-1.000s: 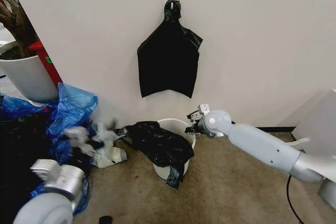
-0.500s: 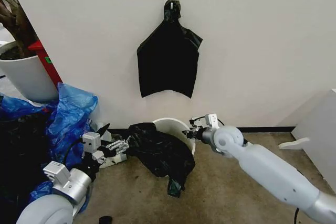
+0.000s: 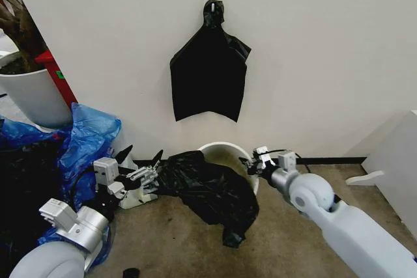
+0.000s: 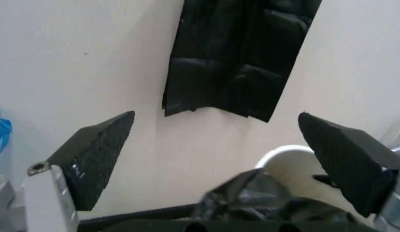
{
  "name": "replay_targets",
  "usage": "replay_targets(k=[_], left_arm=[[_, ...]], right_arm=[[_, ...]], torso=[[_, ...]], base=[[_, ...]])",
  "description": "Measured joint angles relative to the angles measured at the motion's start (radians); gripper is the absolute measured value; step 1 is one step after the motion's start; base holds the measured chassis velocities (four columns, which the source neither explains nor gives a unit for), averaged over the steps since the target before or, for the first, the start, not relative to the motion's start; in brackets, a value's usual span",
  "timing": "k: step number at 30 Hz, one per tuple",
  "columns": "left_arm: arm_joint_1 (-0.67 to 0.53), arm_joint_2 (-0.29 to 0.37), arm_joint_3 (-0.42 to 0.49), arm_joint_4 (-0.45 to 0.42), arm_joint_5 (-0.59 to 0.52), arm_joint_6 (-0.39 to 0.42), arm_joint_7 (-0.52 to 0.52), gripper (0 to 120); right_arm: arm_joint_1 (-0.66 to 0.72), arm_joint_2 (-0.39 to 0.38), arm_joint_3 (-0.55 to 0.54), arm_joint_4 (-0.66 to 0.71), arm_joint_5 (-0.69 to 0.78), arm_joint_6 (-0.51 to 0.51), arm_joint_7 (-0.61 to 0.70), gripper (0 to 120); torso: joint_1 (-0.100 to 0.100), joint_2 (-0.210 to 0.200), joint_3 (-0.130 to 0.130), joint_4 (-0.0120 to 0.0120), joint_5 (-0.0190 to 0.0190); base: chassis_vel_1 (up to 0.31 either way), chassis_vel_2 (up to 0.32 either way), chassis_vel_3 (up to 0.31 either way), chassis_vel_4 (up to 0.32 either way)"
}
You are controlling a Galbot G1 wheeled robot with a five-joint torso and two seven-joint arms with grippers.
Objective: Place the garbage bag over the trash bin.
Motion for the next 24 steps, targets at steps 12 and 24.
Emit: replay_targets(k=[12,24], left_arm=[[0.013,-0.021,-0.012,-0.009,0.007,-0.008,0.017,100],[0.024,-0.037,-0.018,-0.027,0.018,-0.014,0.023,100]], right_arm=[[-0.121,-0.038,0.132,0.097,-0.094,-0.004,-0.014,1],[-0.126,-0.159,0.203,0.186,0.349,-0.176,0.465,1]], torso=[[0.000,0.000,0.000,0.0005,0.0003],[0.000,0.000,0.000,-0.0003,0.0000]], base=[[0.000,0.000,0.000,0.000],[0.000,0.000,0.000,0.000]])
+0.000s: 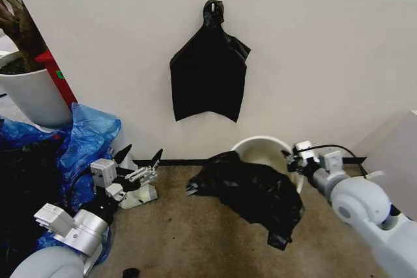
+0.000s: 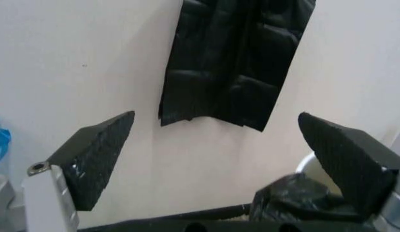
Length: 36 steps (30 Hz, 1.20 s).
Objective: Place the garbage bag over the trash bin.
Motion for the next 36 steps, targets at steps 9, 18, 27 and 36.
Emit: replay_targets(k=[9,18,27,36], left_arm=[[0.002,-0.034,0.025,-0.005,0.027,-0.008,0.008,100],[0.011,-0.059,0.067,-0.009,0.061,-0.022,0.014,100],[0.014,-0.059,0.070,-0.013,0.067,-0.022,0.004,100],[0.027,-0.054,0.027,-0.015,0.045,-0.022,0.010,100]], right_arm=[[0.035,0.032,-0.072,0.088,0.559,0.098,0.479,1],[0.021,0.118,-0.118,0.039,0.575,0.225,0.626,1],[0.009,0.229,-0.123,-0.024,0.545,0.286,0.648,1],[-0.027,0.290,-0.157,-0.071,0.376,0.340,0.519,1]], torso=[[0.000,0.000,0.000,0.0005,-0.0002],[0.000,0.000,0.000,0.0004,-0.0002],[0.000,0.000,0.000,0.0005,-0.0001],[0.000,0.000,0.000,0.0007,-0.0003]], base=[[0.000,0.000,0.000,0.000],[0.000,0.000,0.000,0.000],[0.000,0.000,0.000,0.000],[0.000,0.000,0.000,0.000]])
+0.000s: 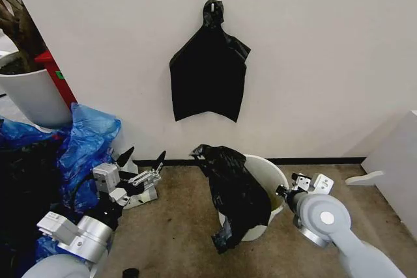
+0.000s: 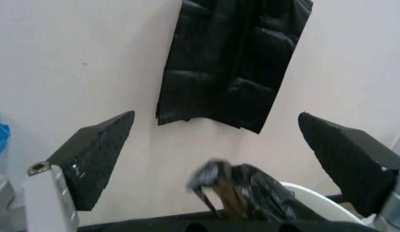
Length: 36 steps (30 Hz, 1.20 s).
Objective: Place the garbage bag over the trash bin.
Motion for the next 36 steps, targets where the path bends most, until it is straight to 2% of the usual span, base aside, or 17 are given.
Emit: replay_targets(k=[2,6,10,18,27,31,34,36], left_arm=[[0.000,0.002,-0.003,0.000,-0.005,0.000,0.003,100],[-0.003,0.008,-0.005,0.006,-0.012,-0.002,0.007,100],[-0.004,0.011,-0.010,0.013,-0.018,-0.004,0.014,100],[-0.004,0.011,-0.013,0.022,-0.026,-0.009,0.021,100],[-0.006,0.006,-0.024,0.023,-0.037,-0.012,0.028,100],[-0.006,0.005,-0.028,0.024,-0.040,-0.012,0.031,100],[-0.008,0.004,-0.030,0.028,-0.044,-0.013,0.036,100],[-0.008,0.003,-0.030,0.028,-0.044,-0.013,0.036,100]], right_arm=[[-0.016,0.008,-0.009,-0.004,-0.026,0.000,-0.019,1],[-0.029,0.026,-0.020,-0.010,-0.056,0.000,-0.031,1],[-0.042,0.029,-0.034,-0.025,-0.121,0.002,-0.054,1],[-0.049,0.051,-0.048,-0.039,-0.146,-0.003,-0.067,1],[-0.036,0.032,-0.049,-0.021,-0.127,-0.018,-0.074,34],[-0.035,0.023,-0.046,-0.011,-0.126,-0.019,-0.074,43],[-0.031,-0.012,-0.035,0.033,-0.131,-0.027,-0.053,59],[-0.031,-0.017,-0.033,0.042,-0.137,-0.030,-0.051,62]], torso=[[0.000,0.000,0.000,-0.0008,0.0001],[0.000,0.000,0.000,-0.0001,0.0001],[0.000,0.000,0.000,-0.0006,0.0000],[0.000,0.000,0.000,-0.0005,0.0001],[0.000,0.000,0.000,-0.0004,0.0001],[0.000,0.000,0.000,-0.0003,0.0002],[0.000,0.000,0.000,-0.0003,0.0003],[0.000,0.000,0.000,-0.0004,0.0003]], base=[[0.000,0.000,0.000,0.000],[0.000,0.000,0.000,0.000],[0.000,0.000,0.000,0.000],[0.000,0.000,0.000,0.000],[0.000,0.000,0.000,0.000],[0.000,0.000,0.000,0.000],[0.000,0.000,0.000,0.000],[0.000,0.000,0.000,0.000]])
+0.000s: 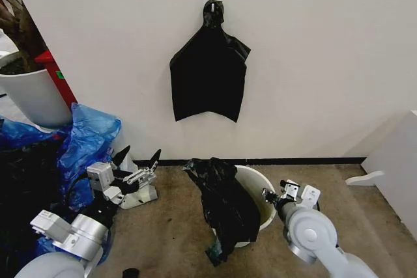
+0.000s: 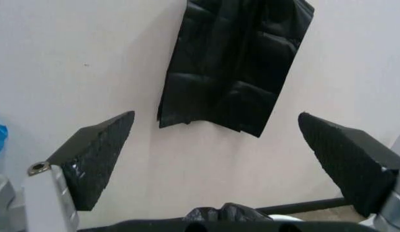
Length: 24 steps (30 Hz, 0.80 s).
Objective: Place the garbage bag over the trash bin.
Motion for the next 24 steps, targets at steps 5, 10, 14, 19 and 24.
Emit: replay_targets(k=[5,10,14,19,24], left_arm=[[0.001,0.005,-0.022,0.029,-0.005,0.000,0.005,100],[0.014,0.025,-0.078,0.072,-0.020,0.001,0.017,100],[0.020,0.024,-0.099,0.088,-0.025,0.004,0.015,100],[0.030,0.007,-0.106,0.115,-0.009,0.009,0.001,100],[0.031,0.004,-0.105,0.130,0.003,0.011,-0.009,100]], right_arm=[[0.005,-0.060,0.008,0.139,-0.087,-0.043,-0.003,83],[0.010,-0.073,-0.020,0.220,-0.186,-0.076,-0.093,98],[0.009,-0.073,-0.080,0.230,-0.329,-0.075,-0.221,100],[0.052,-0.030,-0.252,0.183,-0.541,-0.059,-0.392,100],[0.075,0.035,-0.393,0.105,-0.634,-0.062,-0.420,100]], torso=[[0.000,0.000,0.000,-0.0001,-0.0003],[0.000,0.000,0.000,-0.0001,-0.0003],[0.000,0.000,0.000,-0.0001,-0.0002],[0.000,0.000,0.000,0.0001,-0.0003],[0.000,0.000,0.000,0.0002,-0.0005]], base=[[0.000,0.000,0.000,0.000],[0.000,0.000,0.000,0.000],[0.000,0.000,0.000,0.000],[0.000,0.000,0.000,0.000],[0.000,0.000,0.000,0.000]])
